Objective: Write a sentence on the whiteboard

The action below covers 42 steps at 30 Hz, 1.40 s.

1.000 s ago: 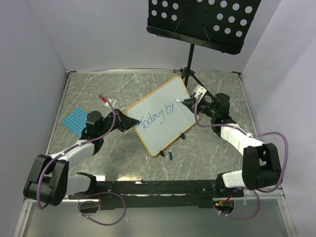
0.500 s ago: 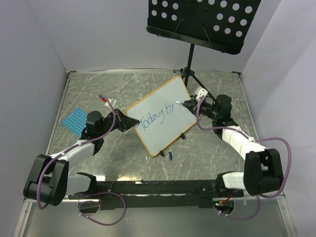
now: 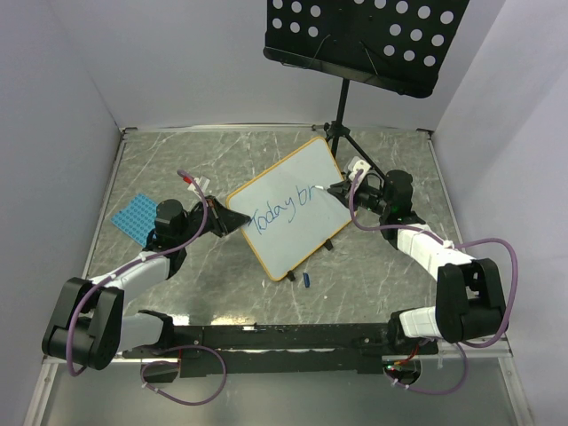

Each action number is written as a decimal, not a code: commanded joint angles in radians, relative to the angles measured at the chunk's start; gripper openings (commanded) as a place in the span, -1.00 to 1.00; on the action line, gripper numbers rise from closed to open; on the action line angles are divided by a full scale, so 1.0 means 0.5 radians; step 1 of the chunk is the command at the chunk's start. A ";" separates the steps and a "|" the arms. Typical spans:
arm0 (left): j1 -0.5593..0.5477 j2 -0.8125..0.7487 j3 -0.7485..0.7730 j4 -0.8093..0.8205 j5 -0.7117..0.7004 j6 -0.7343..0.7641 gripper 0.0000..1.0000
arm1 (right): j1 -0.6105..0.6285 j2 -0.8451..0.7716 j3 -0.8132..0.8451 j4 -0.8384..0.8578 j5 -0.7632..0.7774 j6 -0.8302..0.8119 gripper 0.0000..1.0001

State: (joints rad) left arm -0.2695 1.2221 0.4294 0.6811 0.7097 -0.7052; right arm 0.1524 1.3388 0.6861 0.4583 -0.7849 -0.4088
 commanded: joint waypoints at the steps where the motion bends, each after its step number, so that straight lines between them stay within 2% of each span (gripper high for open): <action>1: -0.044 0.038 -0.052 -0.080 0.188 0.177 -0.98 | -0.013 0.031 0.057 0.102 0.085 0.001 -1.00; 12: -0.044 0.023 -0.052 -0.083 0.188 0.177 -0.98 | -0.013 0.028 0.079 0.071 0.091 -0.002 -1.00; 34: -0.041 0.041 -0.046 -0.092 0.185 0.183 -0.98 | -0.013 -0.143 -0.013 -0.306 -0.127 -0.302 -1.00; 42: -0.044 0.038 -0.046 -0.095 0.185 0.183 -0.98 | -0.013 -0.098 0.005 -0.312 -0.038 -0.296 -1.00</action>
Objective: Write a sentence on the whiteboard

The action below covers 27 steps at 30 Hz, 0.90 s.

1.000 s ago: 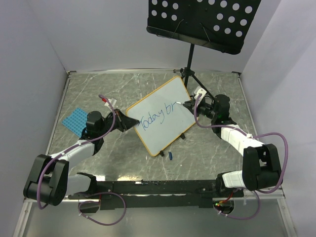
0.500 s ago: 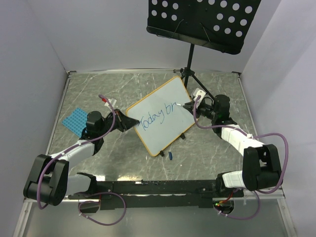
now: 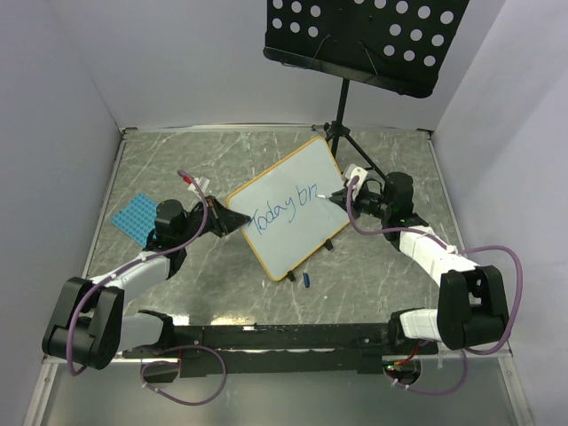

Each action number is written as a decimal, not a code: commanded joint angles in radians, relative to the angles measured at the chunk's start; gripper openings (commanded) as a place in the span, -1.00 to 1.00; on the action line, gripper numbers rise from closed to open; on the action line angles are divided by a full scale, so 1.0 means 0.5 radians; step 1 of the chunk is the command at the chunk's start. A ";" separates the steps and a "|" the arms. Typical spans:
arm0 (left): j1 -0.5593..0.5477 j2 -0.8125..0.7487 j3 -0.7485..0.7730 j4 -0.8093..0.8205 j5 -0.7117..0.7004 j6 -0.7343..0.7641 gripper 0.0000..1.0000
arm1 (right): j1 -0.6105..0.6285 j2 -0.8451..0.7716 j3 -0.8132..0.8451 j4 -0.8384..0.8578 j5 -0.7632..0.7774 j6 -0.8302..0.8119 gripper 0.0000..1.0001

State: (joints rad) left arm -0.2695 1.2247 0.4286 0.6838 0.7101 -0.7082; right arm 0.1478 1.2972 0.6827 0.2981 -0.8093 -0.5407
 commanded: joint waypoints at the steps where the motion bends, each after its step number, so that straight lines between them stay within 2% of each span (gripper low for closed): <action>1: -0.044 0.026 -0.044 -0.101 0.184 0.189 -0.98 | -0.004 -0.005 0.018 0.017 0.050 -0.026 -1.00; 19: -0.044 0.029 -0.044 -0.097 0.187 0.192 -0.98 | -0.038 0.010 0.166 0.207 0.131 0.176 -1.00; 27: -0.044 0.033 -0.047 -0.091 0.190 0.189 -0.98 | -0.038 0.111 0.224 0.247 0.164 0.232 -1.00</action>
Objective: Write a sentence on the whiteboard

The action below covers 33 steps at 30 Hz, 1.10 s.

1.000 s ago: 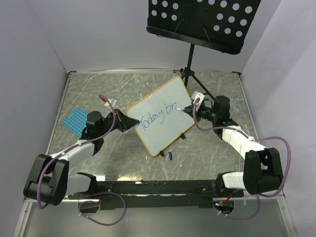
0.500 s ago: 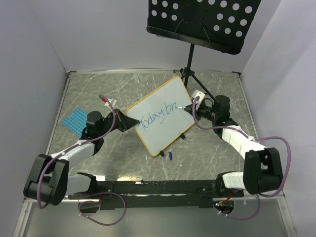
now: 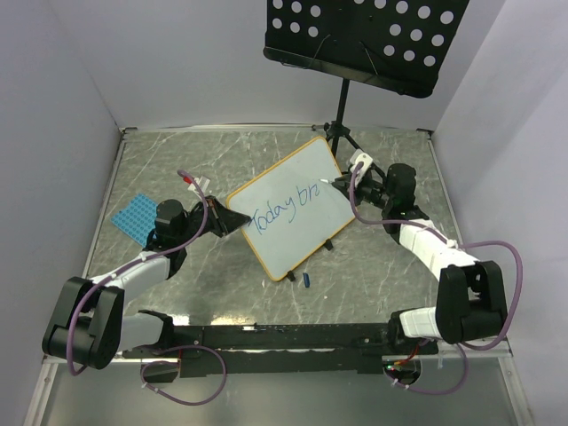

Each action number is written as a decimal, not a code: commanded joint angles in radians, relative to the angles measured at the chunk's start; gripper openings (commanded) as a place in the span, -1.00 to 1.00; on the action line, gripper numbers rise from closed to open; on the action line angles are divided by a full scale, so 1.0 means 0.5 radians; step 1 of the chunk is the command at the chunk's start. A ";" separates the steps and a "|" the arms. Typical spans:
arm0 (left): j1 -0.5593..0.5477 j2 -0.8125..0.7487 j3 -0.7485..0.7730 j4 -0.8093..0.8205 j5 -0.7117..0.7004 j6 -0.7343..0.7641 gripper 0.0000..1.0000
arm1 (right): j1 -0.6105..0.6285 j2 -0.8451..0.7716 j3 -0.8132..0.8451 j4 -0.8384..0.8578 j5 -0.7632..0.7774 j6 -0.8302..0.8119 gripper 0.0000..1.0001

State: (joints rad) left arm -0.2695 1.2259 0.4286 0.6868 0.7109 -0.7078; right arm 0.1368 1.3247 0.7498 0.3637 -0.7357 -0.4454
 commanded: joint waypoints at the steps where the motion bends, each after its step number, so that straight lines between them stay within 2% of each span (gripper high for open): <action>1: -0.044 0.030 -0.047 -0.097 0.186 0.185 -0.98 | -0.016 0.063 0.099 0.113 0.017 0.038 -1.00; 9: -0.044 0.039 -0.050 -0.091 0.189 0.188 -0.98 | -0.016 0.087 0.071 0.058 -0.020 -0.008 -1.00; 26: -0.041 0.036 -0.050 -0.091 0.183 0.188 -0.98 | -0.016 -0.081 -0.097 -0.095 -0.093 -0.149 -1.00; 33: -0.044 0.042 -0.047 -0.094 0.186 0.188 -0.98 | -0.013 -0.066 -0.088 -0.062 -0.072 -0.125 -1.00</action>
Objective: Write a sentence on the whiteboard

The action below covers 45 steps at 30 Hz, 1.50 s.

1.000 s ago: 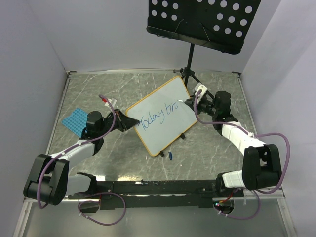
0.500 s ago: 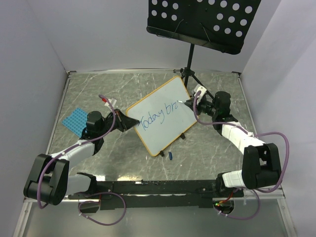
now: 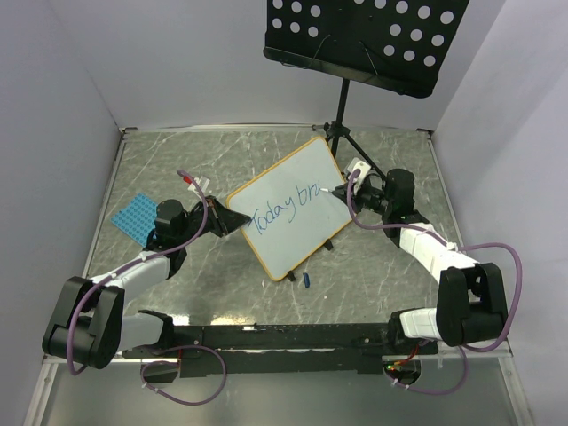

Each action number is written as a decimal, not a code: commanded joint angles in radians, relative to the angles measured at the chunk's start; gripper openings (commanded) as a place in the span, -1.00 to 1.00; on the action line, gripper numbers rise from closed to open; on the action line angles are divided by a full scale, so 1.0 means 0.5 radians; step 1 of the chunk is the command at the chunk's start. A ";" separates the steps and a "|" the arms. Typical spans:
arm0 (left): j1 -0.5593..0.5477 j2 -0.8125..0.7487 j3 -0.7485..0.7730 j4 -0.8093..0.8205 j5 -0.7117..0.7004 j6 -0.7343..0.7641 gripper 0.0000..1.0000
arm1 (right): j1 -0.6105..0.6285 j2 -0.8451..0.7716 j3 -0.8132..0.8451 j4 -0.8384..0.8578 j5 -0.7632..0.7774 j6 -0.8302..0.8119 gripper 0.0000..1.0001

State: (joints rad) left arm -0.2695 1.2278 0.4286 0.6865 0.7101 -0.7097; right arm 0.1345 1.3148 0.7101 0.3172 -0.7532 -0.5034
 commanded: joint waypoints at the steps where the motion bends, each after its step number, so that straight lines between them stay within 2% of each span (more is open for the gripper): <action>1: -0.044 0.036 -0.047 -0.094 0.187 0.192 -0.98 | -0.011 -0.046 0.000 0.040 -0.037 0.000 -1.00; 23: -0.041 0.036 -0.041 -0.109 0.190 0.201 -0.98 | -0.011 0.101 0.221 0.114 0.104 0.145 -1.00; 45: -0.044 0.036 -0.047 -0.100 0.187 0.201 -0.98 | -0.048 0.092 0.184 -0.005 0.101 0.059 -1.00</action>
State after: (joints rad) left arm -0.2695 1.2282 0.4286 0.6865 0.7101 -0.7090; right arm 0.1192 1.3643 0.7818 0.3317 -0.6884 -0.4450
